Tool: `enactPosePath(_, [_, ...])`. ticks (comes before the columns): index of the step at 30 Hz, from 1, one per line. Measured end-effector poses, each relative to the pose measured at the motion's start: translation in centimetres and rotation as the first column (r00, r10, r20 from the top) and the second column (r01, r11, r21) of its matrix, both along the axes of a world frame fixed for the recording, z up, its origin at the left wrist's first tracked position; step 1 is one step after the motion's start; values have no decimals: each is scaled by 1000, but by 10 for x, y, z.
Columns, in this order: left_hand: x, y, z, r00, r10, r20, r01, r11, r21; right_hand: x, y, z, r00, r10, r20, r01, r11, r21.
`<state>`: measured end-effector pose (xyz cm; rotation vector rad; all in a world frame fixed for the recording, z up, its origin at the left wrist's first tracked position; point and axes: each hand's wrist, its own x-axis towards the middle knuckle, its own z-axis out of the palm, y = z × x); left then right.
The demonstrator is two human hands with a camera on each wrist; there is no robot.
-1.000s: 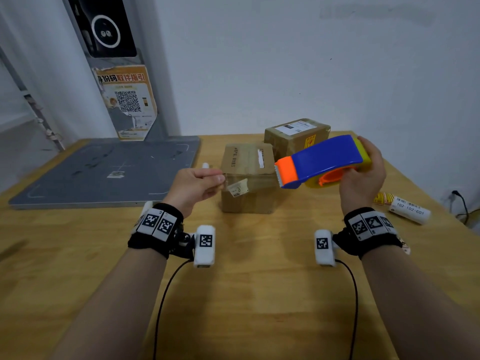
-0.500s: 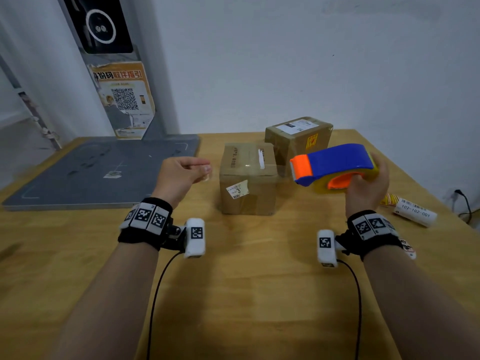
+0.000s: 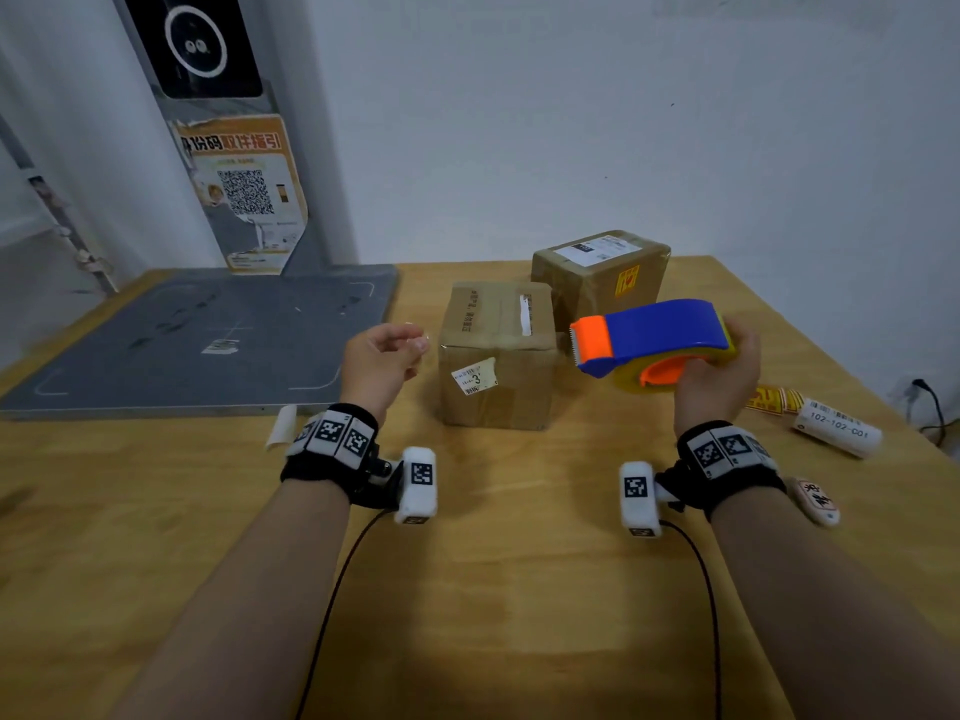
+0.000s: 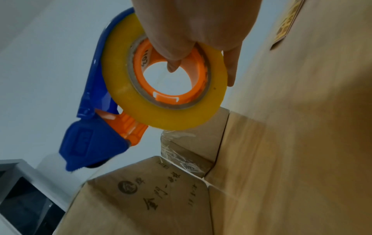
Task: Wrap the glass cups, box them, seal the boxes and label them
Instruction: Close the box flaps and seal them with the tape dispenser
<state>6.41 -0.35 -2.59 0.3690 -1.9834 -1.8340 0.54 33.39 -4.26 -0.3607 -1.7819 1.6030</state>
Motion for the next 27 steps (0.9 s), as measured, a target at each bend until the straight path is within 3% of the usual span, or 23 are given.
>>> enactPosePath(9, [-9,20,-19,991,55,122,-42,994,-104,1,-11,-5,996,7,88,-14,997,71])
enactPosePath(12, [-13,16,-16,977,158,145,-116,958,-264,2,-12,-5,992,31,125,-41,996,82])
enactPosePath(14, [-14,10,-12,970,211,122,-171,945,-278,4,-14,-4,987,61,148,-75,993,91])
enactPosePath(17, [-9,4,-1,961,258,104,-239,957,-164,7,-16,-1,980,102,172,-125,984,128])
enactPosePath(20, [-2,5,11,947,320,-21,-313,908,-278,10,-17,3,967,152,202,-182,973,139])
enactPosePath(23, [6,27,25,974,200,-105,-225,892,-392,14,-19,4,953,215,214,-248,958,144])
enactPosePath(27, [12,63,23,999,19,40,8,810,-587,17,-24,3,923,306,233,-348,923,167])
